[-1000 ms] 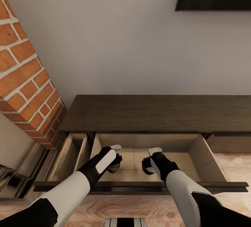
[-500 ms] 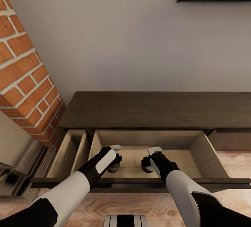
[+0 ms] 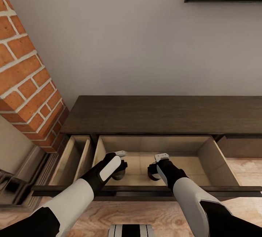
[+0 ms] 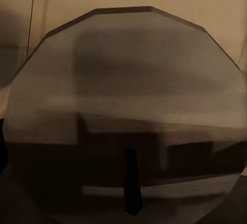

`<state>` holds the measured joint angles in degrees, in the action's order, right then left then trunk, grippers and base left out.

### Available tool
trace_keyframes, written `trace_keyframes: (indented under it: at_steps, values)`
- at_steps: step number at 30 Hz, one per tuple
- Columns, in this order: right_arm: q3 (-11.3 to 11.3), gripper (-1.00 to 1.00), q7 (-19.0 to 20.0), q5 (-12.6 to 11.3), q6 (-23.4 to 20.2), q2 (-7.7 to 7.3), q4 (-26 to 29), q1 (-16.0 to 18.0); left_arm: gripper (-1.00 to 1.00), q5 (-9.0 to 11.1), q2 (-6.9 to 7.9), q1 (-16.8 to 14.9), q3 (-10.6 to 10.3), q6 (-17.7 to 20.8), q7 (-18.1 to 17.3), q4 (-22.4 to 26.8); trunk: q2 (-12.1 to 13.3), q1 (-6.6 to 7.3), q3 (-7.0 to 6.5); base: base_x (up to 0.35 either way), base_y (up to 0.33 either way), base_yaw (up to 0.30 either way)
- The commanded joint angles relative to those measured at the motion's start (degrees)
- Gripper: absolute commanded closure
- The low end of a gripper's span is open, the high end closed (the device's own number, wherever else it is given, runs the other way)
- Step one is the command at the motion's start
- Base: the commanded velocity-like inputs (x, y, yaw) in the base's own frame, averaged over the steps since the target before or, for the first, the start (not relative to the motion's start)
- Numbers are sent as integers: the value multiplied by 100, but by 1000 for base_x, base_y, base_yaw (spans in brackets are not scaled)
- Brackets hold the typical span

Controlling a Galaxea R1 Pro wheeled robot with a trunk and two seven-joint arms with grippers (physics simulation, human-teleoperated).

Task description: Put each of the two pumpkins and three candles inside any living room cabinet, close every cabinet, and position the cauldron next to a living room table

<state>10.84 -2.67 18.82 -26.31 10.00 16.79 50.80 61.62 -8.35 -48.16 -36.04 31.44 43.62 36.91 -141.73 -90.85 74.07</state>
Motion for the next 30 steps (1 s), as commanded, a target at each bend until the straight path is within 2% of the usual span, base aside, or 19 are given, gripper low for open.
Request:
trace_keyframes:
  at_steps: [1,9,23,30]
  values:
    - [-1,100,-2,-2,-2,0,0,0,100,-10,0,0,0,6,-2,0,0,0,0,0,0,0]
    - [-2,100,-14,-2,-22,0,0,0,100,17,24,0,16,3,-2,-1,0,0,0,89,0,0]
    - [-3,100,1,-2,-32,0,0,0,100,17,26,0,18,3,9,0,0,0,0,7,0,1]
    - [-2,100,-5,-2,-32,0,8,0,100,17,26,0,18,3,15,0,0,0,2,0,0,159]
